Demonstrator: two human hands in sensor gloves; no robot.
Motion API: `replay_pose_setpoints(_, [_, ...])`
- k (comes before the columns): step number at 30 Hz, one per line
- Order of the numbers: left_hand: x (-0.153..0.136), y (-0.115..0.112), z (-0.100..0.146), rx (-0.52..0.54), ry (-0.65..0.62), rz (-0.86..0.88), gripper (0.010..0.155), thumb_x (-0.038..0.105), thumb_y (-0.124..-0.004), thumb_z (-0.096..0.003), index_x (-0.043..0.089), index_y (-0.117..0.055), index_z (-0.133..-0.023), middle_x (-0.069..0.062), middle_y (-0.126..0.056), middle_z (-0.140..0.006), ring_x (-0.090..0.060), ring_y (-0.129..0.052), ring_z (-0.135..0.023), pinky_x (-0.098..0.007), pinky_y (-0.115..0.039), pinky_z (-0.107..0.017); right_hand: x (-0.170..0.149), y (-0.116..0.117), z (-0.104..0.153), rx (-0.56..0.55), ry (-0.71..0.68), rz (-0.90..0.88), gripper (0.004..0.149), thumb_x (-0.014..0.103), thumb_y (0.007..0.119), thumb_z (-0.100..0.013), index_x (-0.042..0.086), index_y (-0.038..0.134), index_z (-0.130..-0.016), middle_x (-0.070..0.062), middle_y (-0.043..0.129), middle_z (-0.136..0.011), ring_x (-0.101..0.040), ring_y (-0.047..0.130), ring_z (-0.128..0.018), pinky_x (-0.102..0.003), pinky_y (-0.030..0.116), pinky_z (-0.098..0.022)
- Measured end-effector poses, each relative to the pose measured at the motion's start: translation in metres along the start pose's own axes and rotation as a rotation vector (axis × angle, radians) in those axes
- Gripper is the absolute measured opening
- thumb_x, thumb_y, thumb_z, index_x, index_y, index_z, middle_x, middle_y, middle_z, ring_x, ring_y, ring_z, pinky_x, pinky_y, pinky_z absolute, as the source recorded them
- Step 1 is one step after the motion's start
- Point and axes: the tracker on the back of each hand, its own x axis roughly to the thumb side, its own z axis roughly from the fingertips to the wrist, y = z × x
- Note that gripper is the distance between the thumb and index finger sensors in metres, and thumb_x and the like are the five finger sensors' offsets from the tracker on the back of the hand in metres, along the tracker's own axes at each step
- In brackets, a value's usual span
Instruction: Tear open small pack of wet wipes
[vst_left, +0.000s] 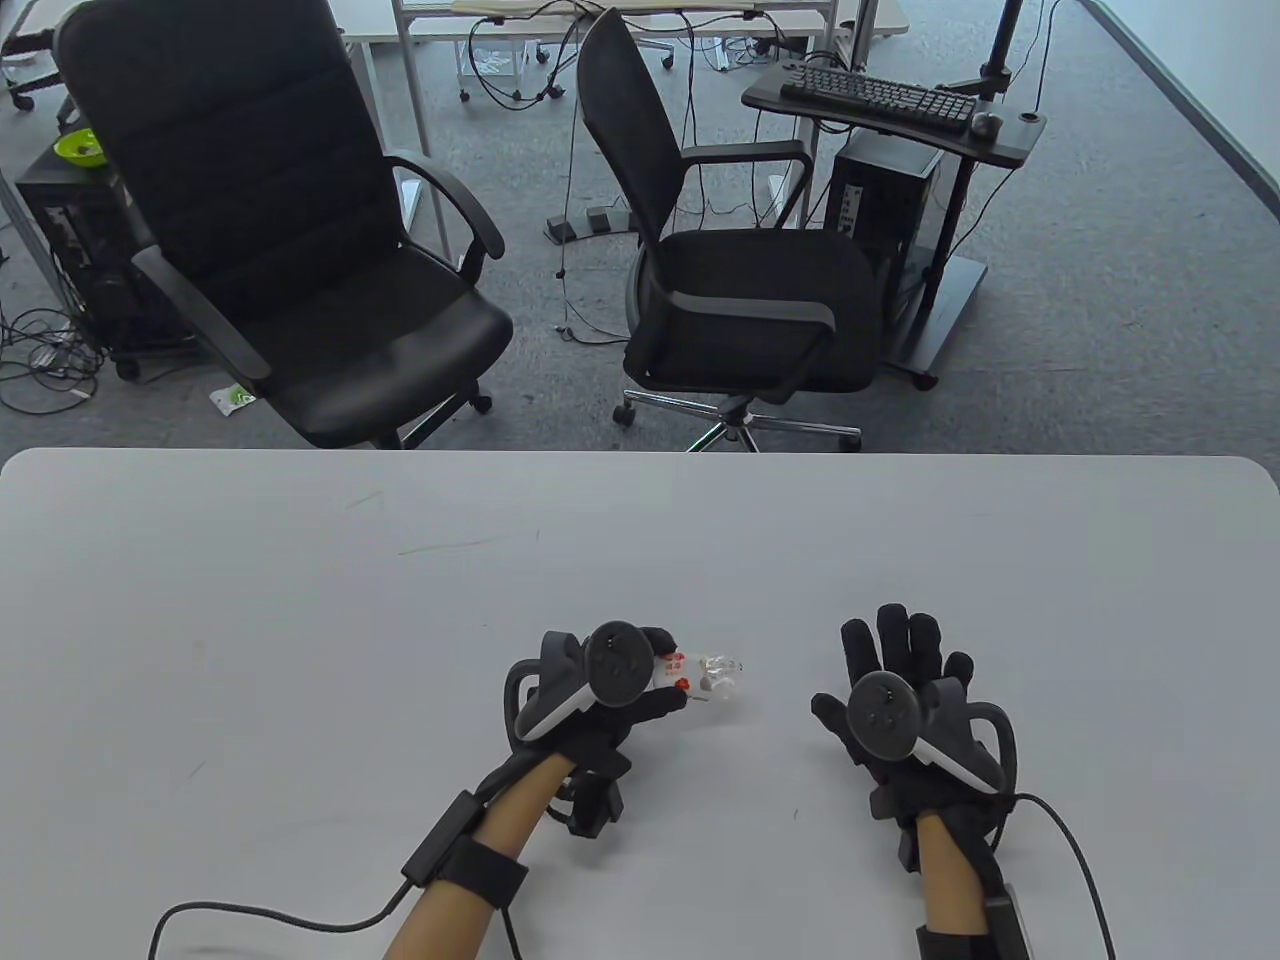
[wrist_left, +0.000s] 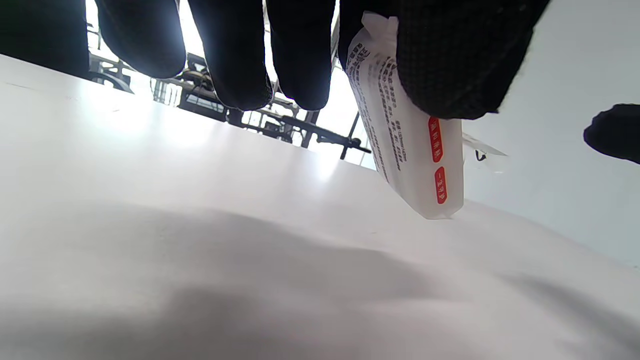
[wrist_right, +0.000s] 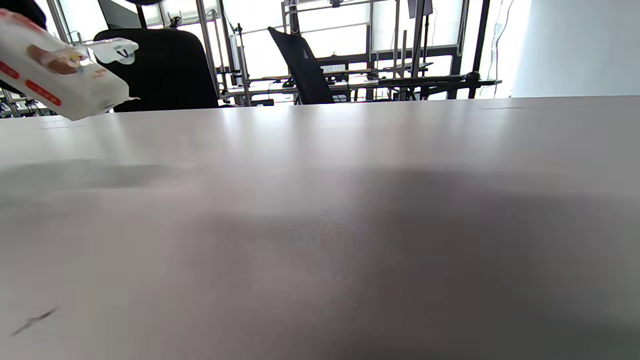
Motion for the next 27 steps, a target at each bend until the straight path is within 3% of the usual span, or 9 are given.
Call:
replay_pose_setpoints(8, [0.002, -0.01, -0.051, -0.073, 0.103, -0.002, 0.064, 0.054, -0.08, -0.0439, 0.039, -0.06, -0.102, -0.004, -0.065, -0.112, -0.041, -0.064, -0.11, -0.07, -0.052, -0.076, 0.003, 0.01, -0.004, 0.042, 0.0, 0.021, 0.077, 0.054, 0.048, -0.065, 0.013, 0.004, -0.113, -0.023, -0.012, -0.117, -0.048, -0.014, -0.095, -0.073, 0.011, -0.063])
replay_pose_setpoints(16, [-0.004, -0.026, -0.074, -0.183, 0.194, -0.11, 0.065, 0.053, -0.081, -0.0434, 0.04, -0.061, -0.104, -0.002, -0.053, -0.122, -0.041, -0.045, -0.118, -0.07, -0.044, -0.079, 0.001, 0.018, -0.008, 0.093, 0.016, 0.01, 0.076, 0.054, 0.047, -0.065, 0.013, 0.004, -0.113, -0.023, -0.012, -0.117, -0.047, -0.014, -0.095, -0.073, 0.01, -0.064])
replay_pose_setpoints(19, [-0.004, -0.029, -0.075, -0.224, 0.217, -0.167, 0.07, 0.053, -0.08, -0.0446, 0.041, -0.053, -0.109, -0.001, -0.043, -0.125, -0.04, -0.037, -0.12, -0.07, -0.039, -0.079, 0.002, 0.019, -0.01, 0.103, 0.016, 0.005, 0.076, 0.053, 0.047, -0.065, 0.013, 0.004, -0.113, -0.023, -0.012, -0.117, -0.047, -0.015, -0.095, -0.072, 0.01, -0.064])
replay_pose_setpoints(23, [-0.007, -0.024, -0.065, -0.284, 0.193, -0.252, 0.089, 0.055, -0.077, -0.0454, 0.034, -0.027, -0.115, -0.003, -0.022, -0.126, -0.039, -0.019, -0.12, -0.069, -0.027, -0.079, 0.004, 0.021, -0.011, 0.113, 0.01, 0.006, 0.076, 0.053, 0.047, -0.065, 0.013, 0.004, -0.113, -0.023, -0.012, -0.117, -0.047, -0.014, -0.095, -0.072, 0.01, -0.064])
replay_pose_setpoints(27, [-0.022, -0.007, -0.037, -0.236, 0.148, -0.224, 0.09, 0.064, -0.061, -0.0481, 0.031, -0.007, -0.113, -0.005, -0.001, -0.123, -0.038, 0.002, -0.116, -0.069, -0.011, -0.077, 0.007, 0.022, -0.011, 0.118, 0.004, 0.008, 0.076, 0.053, 0.048, -0.065, 0.013, 0.004, -0.113, -0.023, -0.012, -0.117, -0.047, -0.014, -0.095, -0.072, 0.011, -0.064])
